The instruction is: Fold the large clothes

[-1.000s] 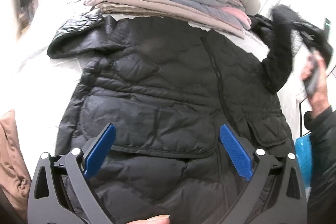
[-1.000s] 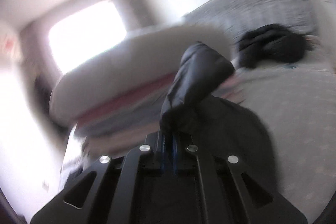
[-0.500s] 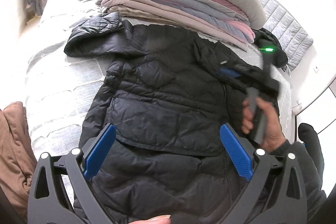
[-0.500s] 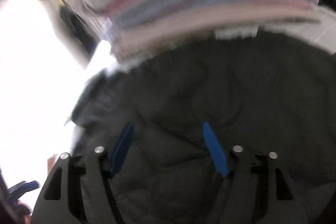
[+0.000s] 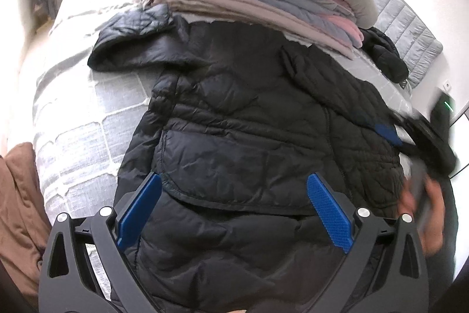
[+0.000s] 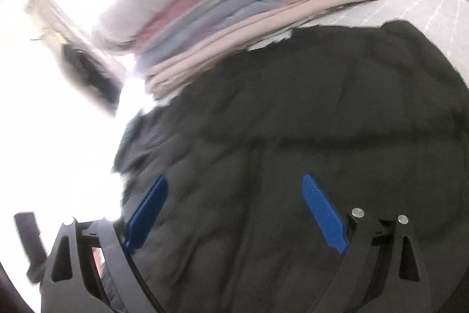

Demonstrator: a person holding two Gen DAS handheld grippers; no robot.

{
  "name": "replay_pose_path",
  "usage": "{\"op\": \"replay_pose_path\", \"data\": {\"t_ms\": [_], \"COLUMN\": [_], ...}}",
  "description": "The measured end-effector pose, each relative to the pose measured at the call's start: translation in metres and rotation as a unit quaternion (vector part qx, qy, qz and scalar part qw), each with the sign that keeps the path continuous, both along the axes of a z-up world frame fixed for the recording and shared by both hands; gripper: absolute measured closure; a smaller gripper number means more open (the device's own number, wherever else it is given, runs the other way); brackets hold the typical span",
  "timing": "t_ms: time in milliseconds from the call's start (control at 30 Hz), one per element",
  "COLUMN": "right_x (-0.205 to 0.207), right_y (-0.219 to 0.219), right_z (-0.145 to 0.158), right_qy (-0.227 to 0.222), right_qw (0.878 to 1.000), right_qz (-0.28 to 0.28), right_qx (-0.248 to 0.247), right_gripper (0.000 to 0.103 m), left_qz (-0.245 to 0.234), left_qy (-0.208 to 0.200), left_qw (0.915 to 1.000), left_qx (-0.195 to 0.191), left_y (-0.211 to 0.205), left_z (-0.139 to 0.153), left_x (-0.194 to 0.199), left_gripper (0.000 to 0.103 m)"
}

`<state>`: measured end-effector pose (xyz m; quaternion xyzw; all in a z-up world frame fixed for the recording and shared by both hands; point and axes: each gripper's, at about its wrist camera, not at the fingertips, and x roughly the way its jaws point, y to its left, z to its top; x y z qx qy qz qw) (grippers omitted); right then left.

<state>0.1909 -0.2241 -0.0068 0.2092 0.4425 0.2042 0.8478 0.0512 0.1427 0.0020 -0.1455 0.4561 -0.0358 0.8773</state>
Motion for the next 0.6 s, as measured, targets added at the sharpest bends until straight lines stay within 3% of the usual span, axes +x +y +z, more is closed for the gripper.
{"op": "replay_pose_path", "data": {"t_ms": [133,200,267,367,500,600], "right_x": [-0.063,-0.083,-0.095,-0.084,-0.044,0.006], "right_y": [0.007,0.020,0.036,0.071,0.132,0.195], "right_z": [-0.009,-0.012,0.003,0.021,0.043,0.042], "right_qy": [-0.014,-0.015,-0.035,-0.046,-0.015,0.022], "right_qw": [1.000,1.000,0.999,0.992,0.978,0.965], "right_qz": [-0.008,-0.006,0.026,0.093,0.156,0.195], "right_qx": [0.011,0.023,0.031,0.066,0.136,0.177], "right_gripper": [0.013,0.013,0.013,0.013,0.013,0.013], "left_qz": [-0.005,-0.011,-0.002,0.019,0.078,0.138], "left_qy": [0.014,0.011,-0.006,-0.036,-0.043,-0.036], "left_qw": [0.9991,0.9997,0.9995,0.9961,0.9949,0.9892], "left_qx": [-0.039,-0.017,0.032,0.078,0.046,0.034], "left_y": [0.005,0.001,-0.003,0.001,0.039,0.075], "left_z": [-0.006,-0.007,-0.003,0.008,0.016,0.015], "left_x": [0.001,0.000,-0.003,-0.009,-0.012,-0.017], "left_gripper": [0.007,0.007,0.007,0.007,0.007,0.007]}}
